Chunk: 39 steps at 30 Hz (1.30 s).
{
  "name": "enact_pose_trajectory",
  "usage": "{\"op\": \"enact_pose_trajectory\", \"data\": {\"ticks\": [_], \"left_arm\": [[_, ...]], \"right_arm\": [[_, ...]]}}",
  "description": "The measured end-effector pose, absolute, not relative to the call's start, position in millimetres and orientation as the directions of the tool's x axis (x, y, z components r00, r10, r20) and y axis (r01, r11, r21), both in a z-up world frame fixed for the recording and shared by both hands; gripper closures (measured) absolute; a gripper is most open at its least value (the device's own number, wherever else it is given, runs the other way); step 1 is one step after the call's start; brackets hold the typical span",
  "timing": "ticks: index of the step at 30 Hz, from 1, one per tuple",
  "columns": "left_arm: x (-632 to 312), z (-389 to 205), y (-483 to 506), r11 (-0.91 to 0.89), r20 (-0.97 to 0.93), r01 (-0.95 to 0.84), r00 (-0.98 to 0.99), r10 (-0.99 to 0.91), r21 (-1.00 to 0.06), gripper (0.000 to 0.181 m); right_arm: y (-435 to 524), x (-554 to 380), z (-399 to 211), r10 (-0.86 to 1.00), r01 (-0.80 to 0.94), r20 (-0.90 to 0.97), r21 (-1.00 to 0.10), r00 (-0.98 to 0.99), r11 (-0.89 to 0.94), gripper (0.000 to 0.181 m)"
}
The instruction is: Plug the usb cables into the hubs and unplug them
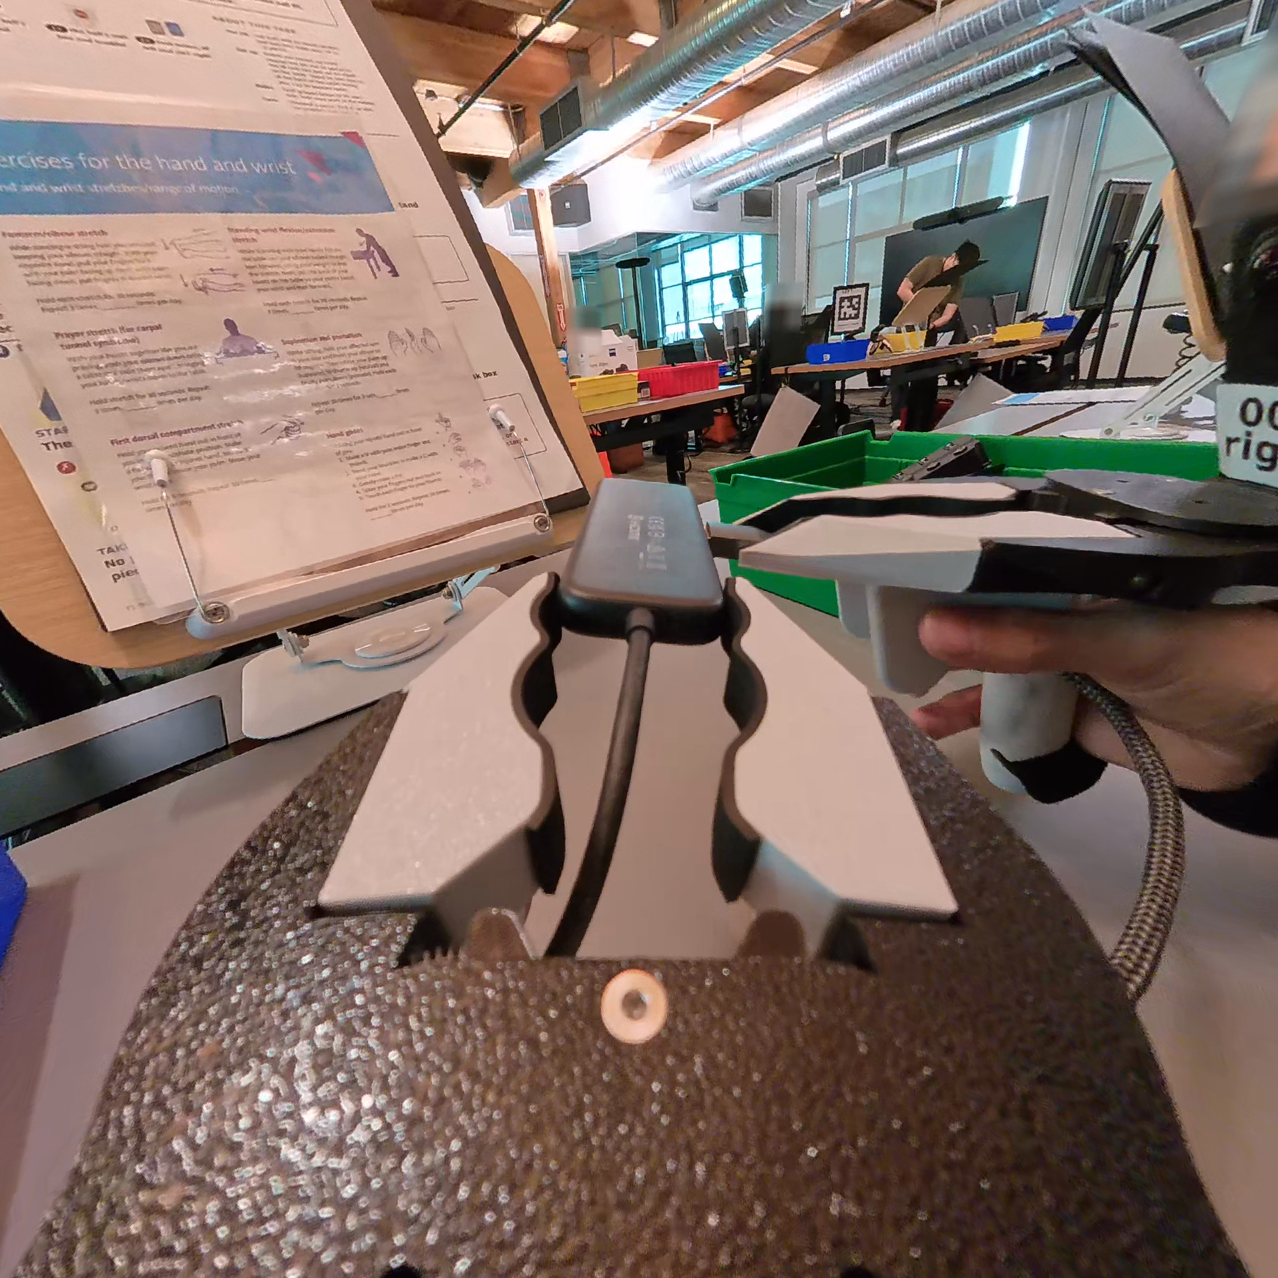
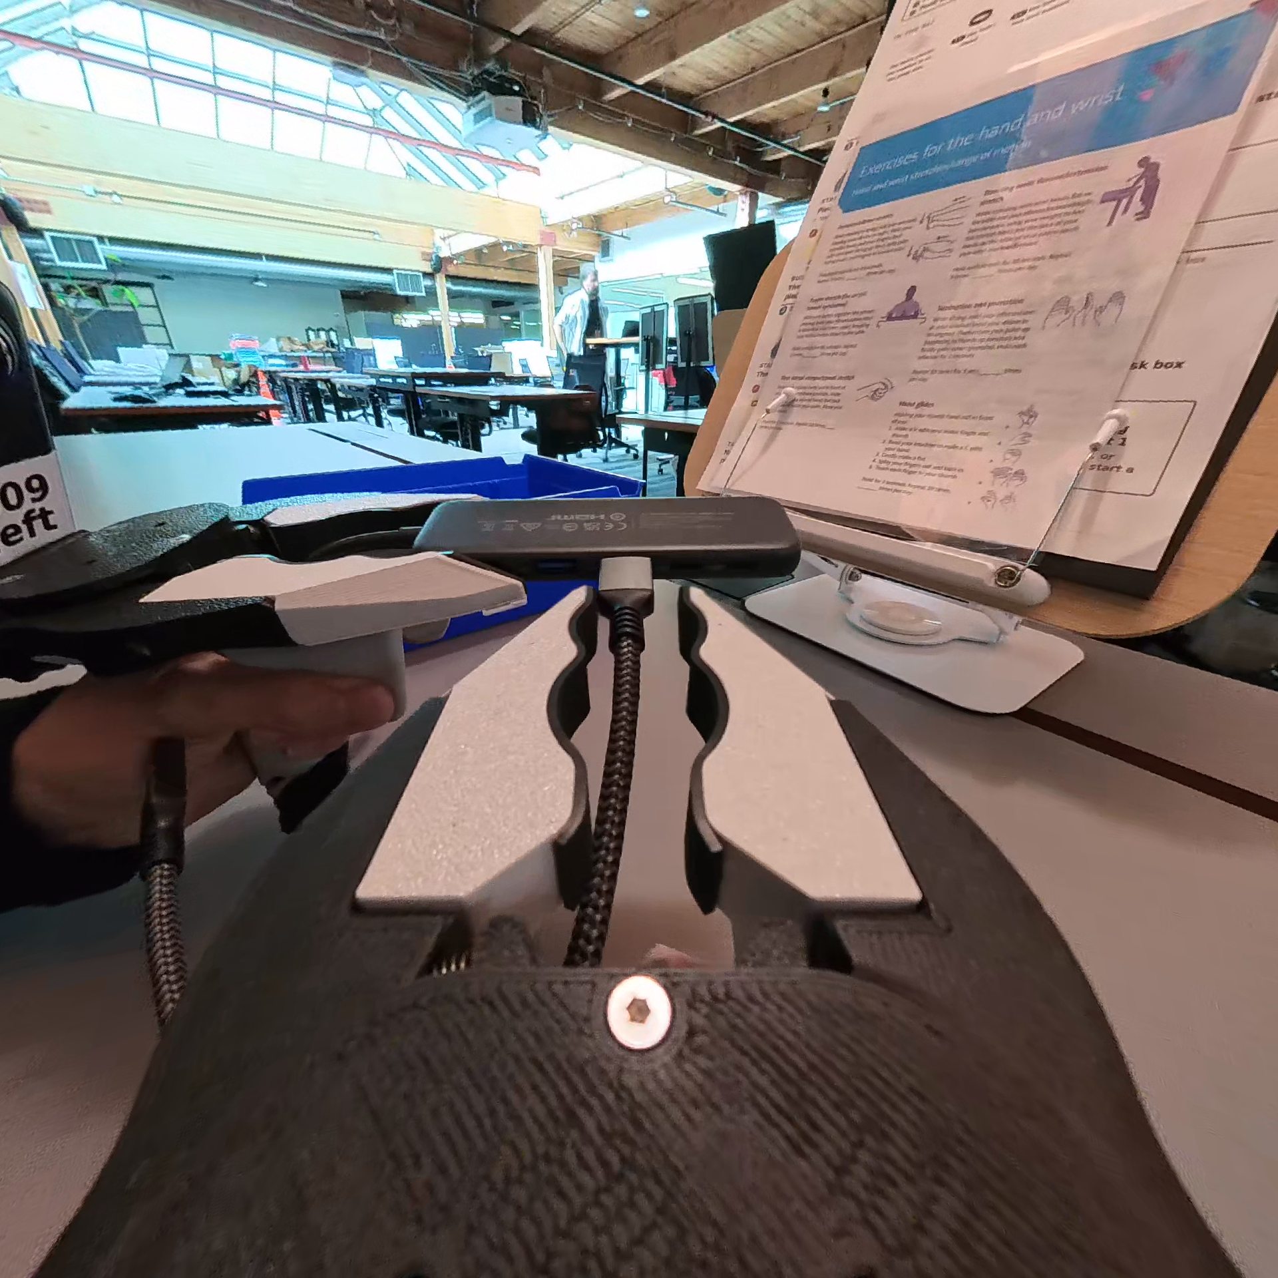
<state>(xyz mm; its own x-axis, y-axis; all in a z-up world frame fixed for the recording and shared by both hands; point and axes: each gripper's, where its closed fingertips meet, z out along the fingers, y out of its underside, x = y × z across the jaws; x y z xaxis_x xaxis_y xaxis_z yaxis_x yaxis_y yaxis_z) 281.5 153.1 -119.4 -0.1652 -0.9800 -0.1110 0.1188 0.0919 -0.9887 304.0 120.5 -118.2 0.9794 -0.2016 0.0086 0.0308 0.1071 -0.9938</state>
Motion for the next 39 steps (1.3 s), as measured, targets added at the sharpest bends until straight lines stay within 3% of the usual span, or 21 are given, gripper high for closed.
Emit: {"op": "enact_pose_trajectory", "data": {"ticks": [16,23,39], "left_arm": [[283.2,-123.0,148.3,0.037,-0.060,0.107,-0.227,-0.972,-0.994,0.136],[284.8,-125.9,146.6,0.019,-0.043,0.100,-0.235,-0.971,-0.995,0.136],[283.0,-113.4,153.4,0.145,-0.158,0.102,-0.130,-0.979,-0.984,0.136]], "right_arm": [[121.9,301.3,-120.0,-0.193,-0.014,-0.046,-0.986,0.980,0.164,0.167],[120.0,303.8,-123.2,-0.262,0.089,0.056,-0.989,0.964,0.116,0.167],[123.4,302.5,-122.7,-0.225,-0.071,-0.105,-0.985,0.969,0.156,0.167]]}}
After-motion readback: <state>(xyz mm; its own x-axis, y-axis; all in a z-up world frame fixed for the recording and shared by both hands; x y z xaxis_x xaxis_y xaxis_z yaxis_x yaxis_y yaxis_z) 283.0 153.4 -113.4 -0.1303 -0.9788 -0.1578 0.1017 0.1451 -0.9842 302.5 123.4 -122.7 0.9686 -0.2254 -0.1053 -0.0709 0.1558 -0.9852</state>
